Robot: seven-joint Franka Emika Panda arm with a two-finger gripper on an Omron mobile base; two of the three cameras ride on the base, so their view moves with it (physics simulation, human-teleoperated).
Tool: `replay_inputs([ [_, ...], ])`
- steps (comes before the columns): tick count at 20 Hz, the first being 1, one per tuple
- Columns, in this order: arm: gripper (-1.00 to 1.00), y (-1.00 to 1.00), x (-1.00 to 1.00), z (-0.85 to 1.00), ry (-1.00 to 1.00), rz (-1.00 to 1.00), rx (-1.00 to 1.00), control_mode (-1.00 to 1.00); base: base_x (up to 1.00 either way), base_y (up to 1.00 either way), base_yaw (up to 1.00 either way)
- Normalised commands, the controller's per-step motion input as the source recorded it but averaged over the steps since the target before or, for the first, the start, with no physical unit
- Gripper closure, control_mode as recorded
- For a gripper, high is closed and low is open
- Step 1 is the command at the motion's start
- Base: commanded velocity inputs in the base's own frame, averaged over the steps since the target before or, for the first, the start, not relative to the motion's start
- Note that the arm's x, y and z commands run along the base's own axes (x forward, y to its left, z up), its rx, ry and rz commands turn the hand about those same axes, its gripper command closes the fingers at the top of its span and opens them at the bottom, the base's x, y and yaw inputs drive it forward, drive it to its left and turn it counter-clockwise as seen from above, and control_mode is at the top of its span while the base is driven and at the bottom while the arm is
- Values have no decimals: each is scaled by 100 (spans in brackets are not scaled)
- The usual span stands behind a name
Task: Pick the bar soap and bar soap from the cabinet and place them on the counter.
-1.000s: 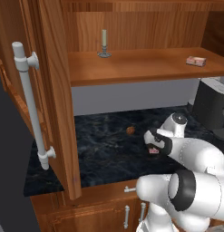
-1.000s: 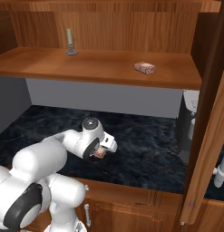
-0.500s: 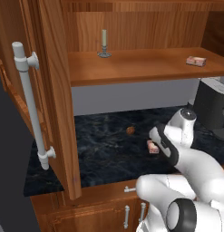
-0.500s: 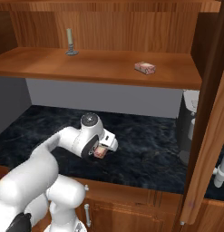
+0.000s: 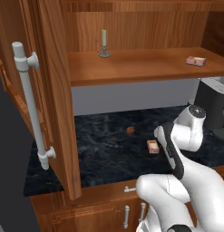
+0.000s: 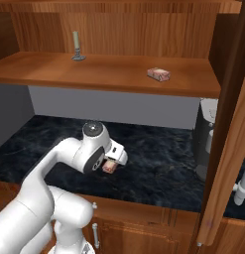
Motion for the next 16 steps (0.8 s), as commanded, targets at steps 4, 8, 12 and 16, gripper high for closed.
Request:
replay_inputs([
  [4,-100,-1,-35,45,-1,0,-2,-100,0,0,0],
  [8,-100,-3,-36,45,-2,0,-2,-100,0,0,0],
  [12,-100,-1,-31,44,-2,0,-1,-100,0,0,0],
  [16,-100,0,-26,39,-3,0,-2,-100,0,0,0],
])
